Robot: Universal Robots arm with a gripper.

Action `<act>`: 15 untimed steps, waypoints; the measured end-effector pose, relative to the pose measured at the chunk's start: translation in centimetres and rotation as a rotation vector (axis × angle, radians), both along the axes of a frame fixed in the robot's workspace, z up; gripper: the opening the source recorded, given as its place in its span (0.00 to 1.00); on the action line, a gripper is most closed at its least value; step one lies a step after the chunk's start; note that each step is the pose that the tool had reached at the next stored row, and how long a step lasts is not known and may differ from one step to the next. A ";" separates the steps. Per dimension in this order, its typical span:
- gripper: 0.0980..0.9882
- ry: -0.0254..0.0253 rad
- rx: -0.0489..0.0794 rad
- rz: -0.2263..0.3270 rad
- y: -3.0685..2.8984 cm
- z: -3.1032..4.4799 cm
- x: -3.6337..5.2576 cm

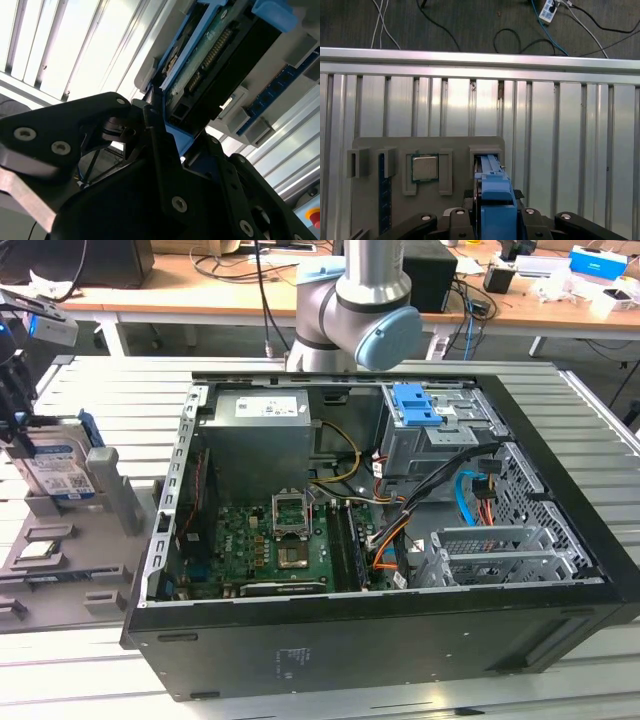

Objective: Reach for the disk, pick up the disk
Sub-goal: 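Pick up the disk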

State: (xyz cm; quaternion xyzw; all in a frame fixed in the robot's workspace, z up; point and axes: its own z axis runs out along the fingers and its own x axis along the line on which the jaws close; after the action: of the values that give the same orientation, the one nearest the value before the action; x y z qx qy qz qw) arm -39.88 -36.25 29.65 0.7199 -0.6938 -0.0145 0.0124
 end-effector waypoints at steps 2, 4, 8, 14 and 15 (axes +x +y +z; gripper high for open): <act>0.30 0.0000 0.000 0.000 0.00 0.26 0.00; 0.30 0.0000 0.000 0.000 0.00 0.63 0.00; 0.30 0.0001 0.000 0.000 0.01 1.17 0.00; 0.30 0.0000 0.000 0.000 0.02 2.27 0.01; 0.30 0.0000 0.000 0.000 0.02 2.36 0.01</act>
State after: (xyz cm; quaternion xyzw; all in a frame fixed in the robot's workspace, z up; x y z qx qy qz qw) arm -39.87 -36.24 32.01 0.7200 -0.6938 -0.0146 0.0124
